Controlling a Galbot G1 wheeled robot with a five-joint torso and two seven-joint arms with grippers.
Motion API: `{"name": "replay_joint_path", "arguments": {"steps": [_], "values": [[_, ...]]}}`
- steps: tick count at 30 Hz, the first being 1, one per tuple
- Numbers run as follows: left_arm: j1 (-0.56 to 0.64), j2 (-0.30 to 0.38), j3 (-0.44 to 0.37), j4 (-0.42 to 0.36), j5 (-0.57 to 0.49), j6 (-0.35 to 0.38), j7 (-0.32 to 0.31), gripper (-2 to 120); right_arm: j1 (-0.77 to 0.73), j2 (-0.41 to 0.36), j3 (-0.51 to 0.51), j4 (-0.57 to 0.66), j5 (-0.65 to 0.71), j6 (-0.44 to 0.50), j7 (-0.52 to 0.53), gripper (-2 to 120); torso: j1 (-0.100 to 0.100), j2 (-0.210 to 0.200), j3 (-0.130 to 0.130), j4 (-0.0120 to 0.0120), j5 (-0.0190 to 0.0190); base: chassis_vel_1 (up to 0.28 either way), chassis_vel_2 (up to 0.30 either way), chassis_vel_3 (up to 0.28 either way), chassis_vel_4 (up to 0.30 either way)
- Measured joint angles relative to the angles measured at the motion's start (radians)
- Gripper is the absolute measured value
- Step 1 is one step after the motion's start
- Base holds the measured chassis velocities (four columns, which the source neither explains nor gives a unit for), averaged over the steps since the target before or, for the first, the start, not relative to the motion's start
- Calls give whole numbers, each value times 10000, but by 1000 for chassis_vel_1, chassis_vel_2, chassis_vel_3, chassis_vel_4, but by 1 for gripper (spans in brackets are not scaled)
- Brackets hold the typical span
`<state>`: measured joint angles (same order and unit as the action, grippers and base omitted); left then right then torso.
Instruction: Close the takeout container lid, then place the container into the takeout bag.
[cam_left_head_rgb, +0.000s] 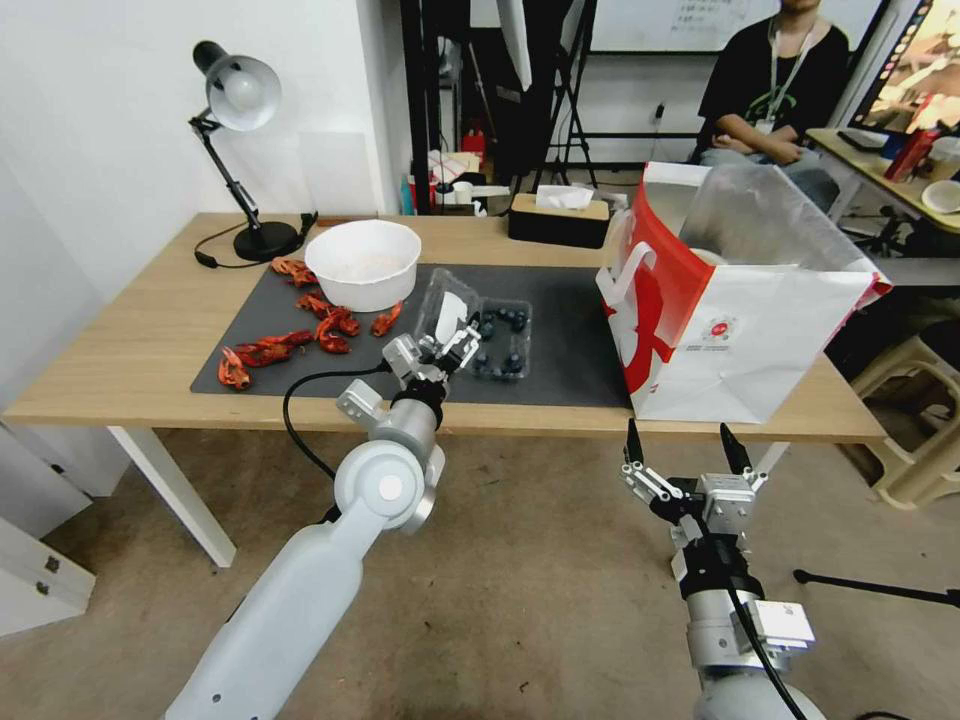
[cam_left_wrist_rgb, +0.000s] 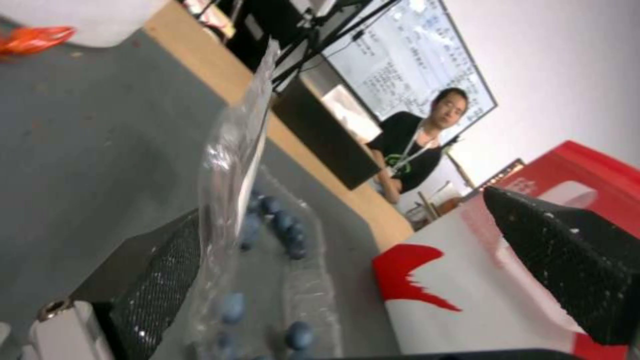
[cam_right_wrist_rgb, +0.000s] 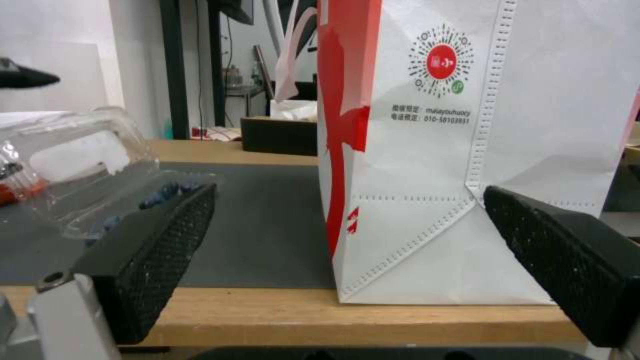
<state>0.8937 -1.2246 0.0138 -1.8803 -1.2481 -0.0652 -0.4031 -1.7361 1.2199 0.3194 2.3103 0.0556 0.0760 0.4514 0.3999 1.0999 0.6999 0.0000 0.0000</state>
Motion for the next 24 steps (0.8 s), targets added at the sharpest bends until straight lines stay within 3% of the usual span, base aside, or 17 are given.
{"name": "replay_joint_path", "arguments": {"steps": [14,18,24], "values": [[-564,141,443,-256,-885,61,150,100,-63,72,0,0,-88,19,-16,100,0,0,0,0,0,0,0,0,0],[-894,60,583,-192,-1525,169,52,100,-102,72,37,0,-92,36,-16,100,1,0,0,-1,0,0,0,0,0],[-1393,-180,683,92,-3165,407,-613,100,-110,73,72,-38,-97,63,-16,100,1,0,1,-1,1,0,0,0,0]]}}
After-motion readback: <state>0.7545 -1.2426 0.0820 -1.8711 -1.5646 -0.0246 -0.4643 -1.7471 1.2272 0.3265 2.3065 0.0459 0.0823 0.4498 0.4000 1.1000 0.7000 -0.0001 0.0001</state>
